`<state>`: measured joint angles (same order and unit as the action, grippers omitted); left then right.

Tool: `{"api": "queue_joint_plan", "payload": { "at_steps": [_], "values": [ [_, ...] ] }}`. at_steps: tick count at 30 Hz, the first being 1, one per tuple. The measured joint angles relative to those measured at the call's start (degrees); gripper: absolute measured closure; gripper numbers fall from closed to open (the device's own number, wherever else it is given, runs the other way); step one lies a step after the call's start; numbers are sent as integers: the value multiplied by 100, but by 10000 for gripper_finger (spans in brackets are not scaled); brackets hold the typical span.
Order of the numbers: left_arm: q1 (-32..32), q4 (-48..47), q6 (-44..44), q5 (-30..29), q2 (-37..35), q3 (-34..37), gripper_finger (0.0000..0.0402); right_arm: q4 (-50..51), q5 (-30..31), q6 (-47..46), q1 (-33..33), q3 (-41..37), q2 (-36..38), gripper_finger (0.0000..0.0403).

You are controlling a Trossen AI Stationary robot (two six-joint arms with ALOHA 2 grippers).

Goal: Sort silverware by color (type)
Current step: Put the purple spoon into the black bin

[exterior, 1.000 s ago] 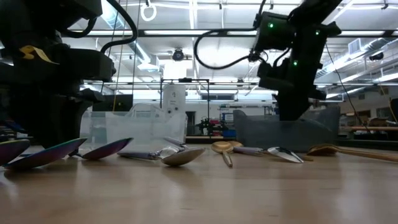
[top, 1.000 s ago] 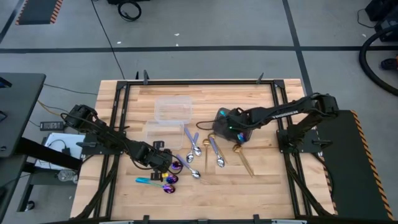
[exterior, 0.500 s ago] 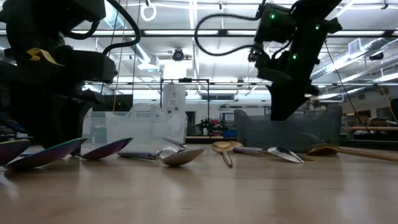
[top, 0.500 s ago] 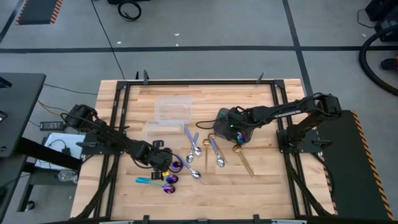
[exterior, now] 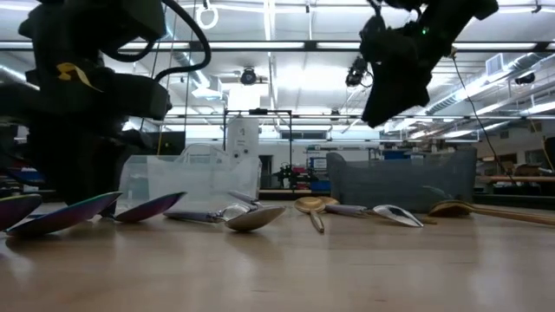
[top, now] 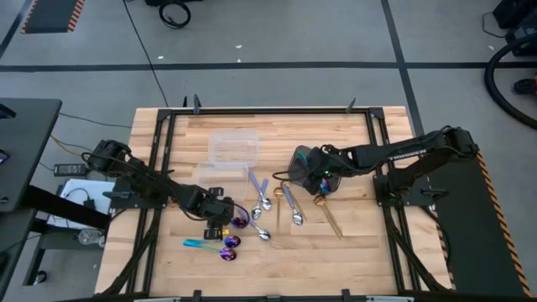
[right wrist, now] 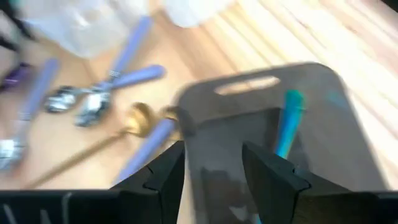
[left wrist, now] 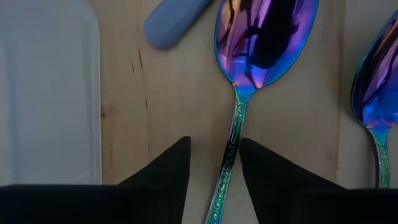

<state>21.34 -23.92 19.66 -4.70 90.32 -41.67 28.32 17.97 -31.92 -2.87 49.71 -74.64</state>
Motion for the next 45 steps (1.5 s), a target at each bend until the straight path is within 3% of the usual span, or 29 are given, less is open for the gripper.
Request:
{"api": "queue_joint_plan", "payload": {
  "at_steps": [4,9,22,35,40,45],
  "values": [
    [-67,-9,-84,89,1,2,300,-253,20,33,-184,0,78,233],
    [-58,-12,-142,66,2,4,380,-440,31,63,-323,0,84,233],
    [-7,-682,-137,24,-92,-375,387,-473,-14,72,-431,0,84,234],
    [586,-915,-449,-1446,-396,-971,387,-791,-113,343,-514,4,82,234],
    [841,-915,-1122,-2452,-413,-1342,387,-1030,-273,359,-503,4,82,234],
    [922,-882,-1977,-3320,-413,-1607,387,-1275,-816,-20,-337,4,82,234]
  ]
}}
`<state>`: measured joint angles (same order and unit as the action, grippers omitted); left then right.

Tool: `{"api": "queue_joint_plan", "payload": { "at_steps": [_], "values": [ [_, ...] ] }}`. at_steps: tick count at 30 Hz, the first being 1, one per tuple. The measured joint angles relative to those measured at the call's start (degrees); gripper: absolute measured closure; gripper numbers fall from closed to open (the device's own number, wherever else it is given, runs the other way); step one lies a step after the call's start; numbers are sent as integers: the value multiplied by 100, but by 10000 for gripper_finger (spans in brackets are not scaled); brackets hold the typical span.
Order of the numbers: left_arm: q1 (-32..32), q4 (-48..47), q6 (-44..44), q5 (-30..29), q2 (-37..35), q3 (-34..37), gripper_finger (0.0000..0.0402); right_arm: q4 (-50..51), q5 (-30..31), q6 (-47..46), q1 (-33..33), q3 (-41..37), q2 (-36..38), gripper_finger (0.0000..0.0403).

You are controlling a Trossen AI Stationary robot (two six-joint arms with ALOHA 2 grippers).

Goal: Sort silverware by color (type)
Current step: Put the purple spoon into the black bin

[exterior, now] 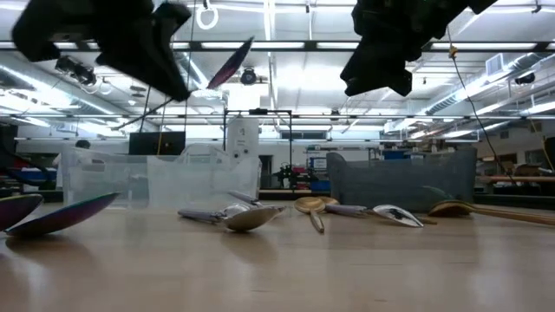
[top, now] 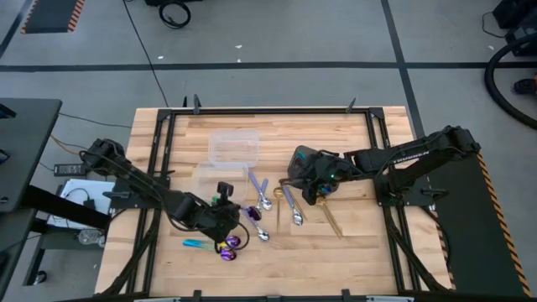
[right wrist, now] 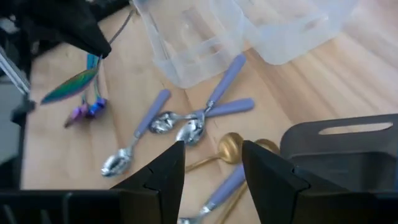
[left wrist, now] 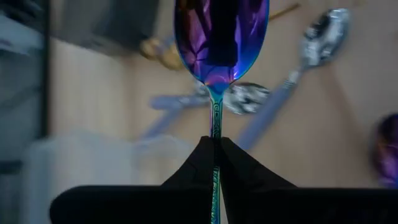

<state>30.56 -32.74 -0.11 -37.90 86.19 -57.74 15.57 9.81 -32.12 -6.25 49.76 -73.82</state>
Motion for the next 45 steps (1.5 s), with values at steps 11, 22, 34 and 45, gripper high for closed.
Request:
{"api": "queue_joint_plan", "payload": {
  "at_steps": [11,22,34,45],
  "values": [
    [-24,725,-3075,-1155,7,-122,387,-675,-803,-715,461,0,-4,234],
    [-581,2847,-5912,-1143,17,386,387,-1451,-1672,-770,969,-2,-427,234],
    [-1130,3617,-8230,-90,389,610,387,-1991,-1543,-798,1282,0,-581,234],
    [-1696,3552,-8516,321,1127,-75,387,-1981,-1240,-842,1185,-5,-795,234]
  ]
}}
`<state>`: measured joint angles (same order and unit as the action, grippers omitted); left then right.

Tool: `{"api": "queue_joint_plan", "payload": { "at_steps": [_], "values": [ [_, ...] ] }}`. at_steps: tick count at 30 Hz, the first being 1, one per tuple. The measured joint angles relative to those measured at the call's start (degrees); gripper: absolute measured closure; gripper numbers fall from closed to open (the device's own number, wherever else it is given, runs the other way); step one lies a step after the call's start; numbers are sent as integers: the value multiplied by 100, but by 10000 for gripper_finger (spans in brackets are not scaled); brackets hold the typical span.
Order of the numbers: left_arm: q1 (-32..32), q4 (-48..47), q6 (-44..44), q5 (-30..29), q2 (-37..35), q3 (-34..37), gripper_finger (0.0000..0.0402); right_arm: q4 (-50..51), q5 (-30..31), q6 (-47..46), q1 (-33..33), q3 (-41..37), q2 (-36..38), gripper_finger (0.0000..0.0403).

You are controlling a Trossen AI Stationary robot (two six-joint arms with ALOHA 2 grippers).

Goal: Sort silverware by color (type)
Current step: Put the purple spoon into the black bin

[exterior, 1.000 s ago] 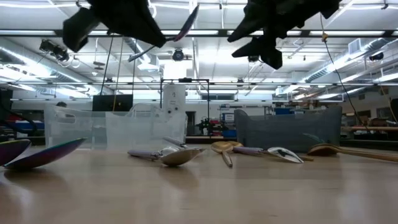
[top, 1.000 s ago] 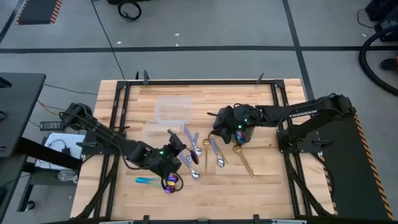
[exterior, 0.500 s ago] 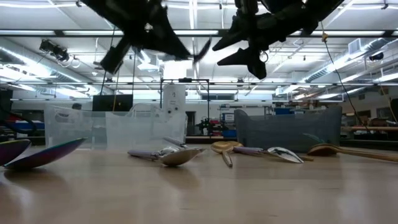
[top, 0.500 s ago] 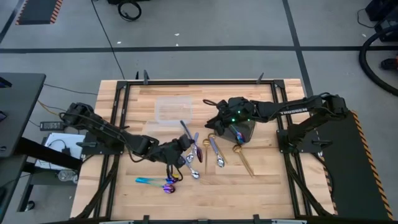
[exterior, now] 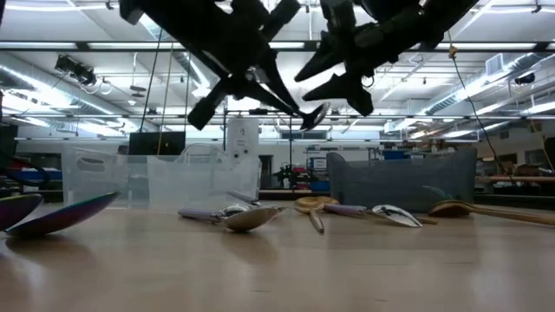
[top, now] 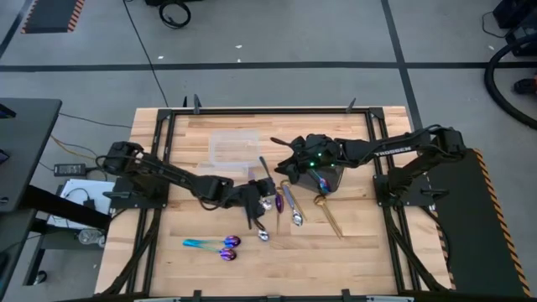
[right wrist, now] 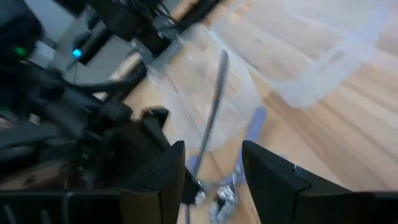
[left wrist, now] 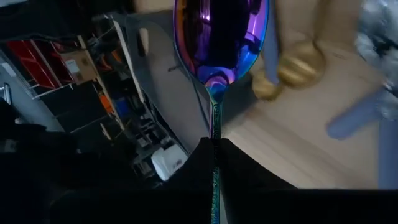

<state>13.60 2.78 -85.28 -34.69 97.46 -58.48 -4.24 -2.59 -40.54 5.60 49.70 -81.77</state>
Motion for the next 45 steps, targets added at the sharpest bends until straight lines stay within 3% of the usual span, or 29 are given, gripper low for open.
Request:
{"api": "queue_joint_plan", "payload": {
  "at_steps": [26,31,39,45],
  "values": [
    [-395,479,-817,917,112,-268,387,-264,270,241,37,8,-344,239],
    [-417,582,-891,951,112,-268,387,-343,243,305,60,8,-344,276],
    [-421,622,-840,917,112,-257,346,-454,244,409,75,16,-339,384],
    [-349,665,-218,905,103,-266,297,-281,238,609,82,5,-344,389]
  ]
}}
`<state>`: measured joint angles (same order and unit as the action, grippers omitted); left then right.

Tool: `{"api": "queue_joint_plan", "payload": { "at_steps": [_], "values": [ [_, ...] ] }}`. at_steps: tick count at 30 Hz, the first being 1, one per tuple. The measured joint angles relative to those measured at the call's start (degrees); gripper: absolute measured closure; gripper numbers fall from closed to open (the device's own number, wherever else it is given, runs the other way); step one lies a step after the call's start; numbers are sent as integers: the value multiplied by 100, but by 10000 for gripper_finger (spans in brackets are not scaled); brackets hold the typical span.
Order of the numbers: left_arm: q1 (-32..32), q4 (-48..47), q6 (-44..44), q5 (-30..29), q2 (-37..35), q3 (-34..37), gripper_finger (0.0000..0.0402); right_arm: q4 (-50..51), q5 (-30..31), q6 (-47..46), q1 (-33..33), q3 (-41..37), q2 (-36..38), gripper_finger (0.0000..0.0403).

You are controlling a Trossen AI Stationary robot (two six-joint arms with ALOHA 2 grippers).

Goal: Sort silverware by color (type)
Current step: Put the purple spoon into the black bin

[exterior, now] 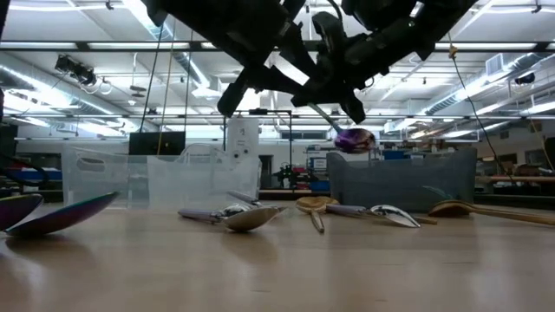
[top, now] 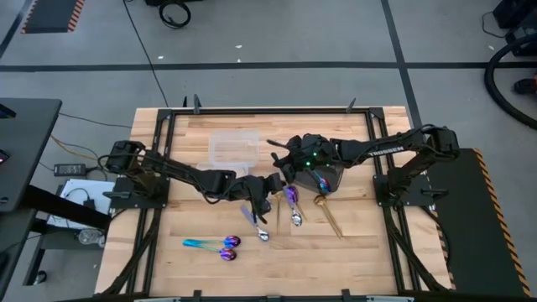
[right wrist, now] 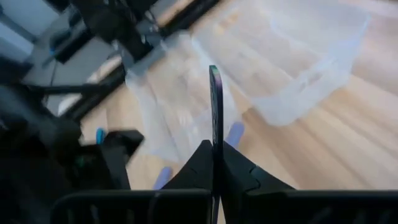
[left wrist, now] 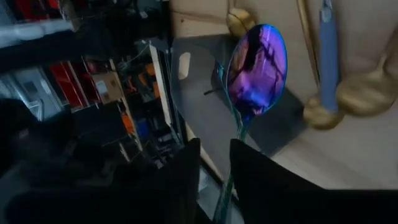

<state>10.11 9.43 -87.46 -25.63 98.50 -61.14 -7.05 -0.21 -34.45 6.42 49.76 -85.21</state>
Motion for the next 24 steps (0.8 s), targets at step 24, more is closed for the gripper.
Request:
{"api": "queue_joint_plan", "payload": {
  "at_steps": [24],
  "values": [
    [1396,-2124,6097,307,-102,-1,285,2014,-166,1862,606,2,1161,391]
  ]
}}
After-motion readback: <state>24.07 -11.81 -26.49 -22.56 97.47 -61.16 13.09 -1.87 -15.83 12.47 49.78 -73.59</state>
